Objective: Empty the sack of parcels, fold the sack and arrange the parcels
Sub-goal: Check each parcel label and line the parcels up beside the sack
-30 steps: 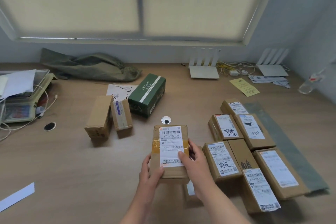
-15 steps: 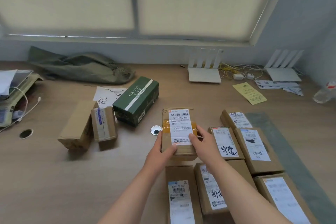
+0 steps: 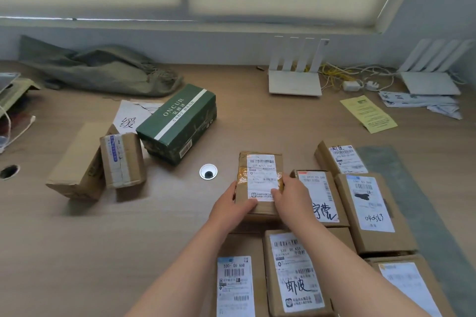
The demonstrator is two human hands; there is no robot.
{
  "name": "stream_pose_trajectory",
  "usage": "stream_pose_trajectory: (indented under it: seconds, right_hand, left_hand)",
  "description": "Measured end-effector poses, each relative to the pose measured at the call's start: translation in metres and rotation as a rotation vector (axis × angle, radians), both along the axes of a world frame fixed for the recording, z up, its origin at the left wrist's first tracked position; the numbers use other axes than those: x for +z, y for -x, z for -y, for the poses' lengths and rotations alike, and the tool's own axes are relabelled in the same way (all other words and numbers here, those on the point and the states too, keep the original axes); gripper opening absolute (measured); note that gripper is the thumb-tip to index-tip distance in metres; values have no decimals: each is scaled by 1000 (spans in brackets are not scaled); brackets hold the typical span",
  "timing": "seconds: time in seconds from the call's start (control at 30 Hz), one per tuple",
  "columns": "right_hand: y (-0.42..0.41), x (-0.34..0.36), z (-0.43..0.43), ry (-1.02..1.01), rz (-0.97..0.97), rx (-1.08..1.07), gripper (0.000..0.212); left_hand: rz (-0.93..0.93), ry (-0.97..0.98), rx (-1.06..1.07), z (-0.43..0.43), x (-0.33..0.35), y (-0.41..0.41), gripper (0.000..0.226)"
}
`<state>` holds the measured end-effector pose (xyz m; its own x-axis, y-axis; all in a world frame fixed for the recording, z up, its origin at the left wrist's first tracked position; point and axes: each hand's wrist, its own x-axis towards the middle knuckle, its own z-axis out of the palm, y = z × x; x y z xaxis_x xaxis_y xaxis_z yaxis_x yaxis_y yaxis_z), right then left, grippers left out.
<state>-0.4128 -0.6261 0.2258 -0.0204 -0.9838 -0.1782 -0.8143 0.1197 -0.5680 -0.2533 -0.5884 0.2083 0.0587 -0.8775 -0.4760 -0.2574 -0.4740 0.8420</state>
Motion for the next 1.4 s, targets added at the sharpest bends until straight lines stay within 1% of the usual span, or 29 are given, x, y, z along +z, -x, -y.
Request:
stream_pose_trajectory:
  seconds: [0.07, 0.17, 0.23, 0.33, 0.4, 0.47, 0.53, 0.57, 0.63, 0.7, 0.77, 0.83, 0.93, 1.03, 1.17, 1.3, 1.4]
  right_hand:
    - [1, -3, -3, 45, -91, 18, 19]
    - [2, -4, -10, 89, -137, 51, 16]
    - [4, -6, -15, 90, -101, 36, 14]
    - [12, -13, -20, 102, -91, 45, 16]
    - [19, -16, -21, 120, -42, 39, 21]
    - [23, -20, -22, 146, -85, 49, 29]
    - [21, -11, -25, 96, -34, 17, 30]
    - [20, -5, -27, 65, -59, 25, 26]
    - [18, 2, -29, 84, -133, 57, 21]
    - [15, 3, -30, 84, -97, 23, 16]
    - [8, 2, -31, 146, -119, 36, 21]
    - [-5, 4, -34, 214, -51, 56, 31]
    - [-39, 14, -41, 249, 101, 99, 34]
    - [-80, 19, -50, 175, 210, 128, 36]
    - [-139, 13, -56, 53, 312, 85, 40]
    - [-199, 7, -57, -31, 402, 18, 39]
    - [-238, 5, -53, -76, 434, -3, 38]
  left_hand:
    - [3, -2, 12, -1, -1, 5, 56]
    - [22, -5, 13, -6, -2, 10, 52]
    - [35, -1, -4, -10, -1, 14, 49]
    - [46, 0, -26, -14, -2, 20, 52]
    - [56, -1, -43, -17, -1, 24, 51]
    - [74, -3, -61, -19, 2, 28, 47]
    - [95, -10, -88, -20, 5, 29, 47]
    - [113, -11, -108, -21, 7, 29, 49]
    - [142, 5, -151, -19, 9, 27, 56]
    - [149, 6, -175, -20, 11, 24, 65]
    - [122, -36, -138, -23, 13, 17, 79]
    - [97, -37, -80, -27, 12, 3, 86]
    - [80, 29, 30, -32, 13, -28, 79]
    - [90, 91, 136, -38, 17, -73, 71]
    - [105, 115, 230, -45, 19, -140, 64]
    - [110, 108, 298, -49, 24, -206, 65]
    - [91, 108, 333, -46, 24, -249, 68]
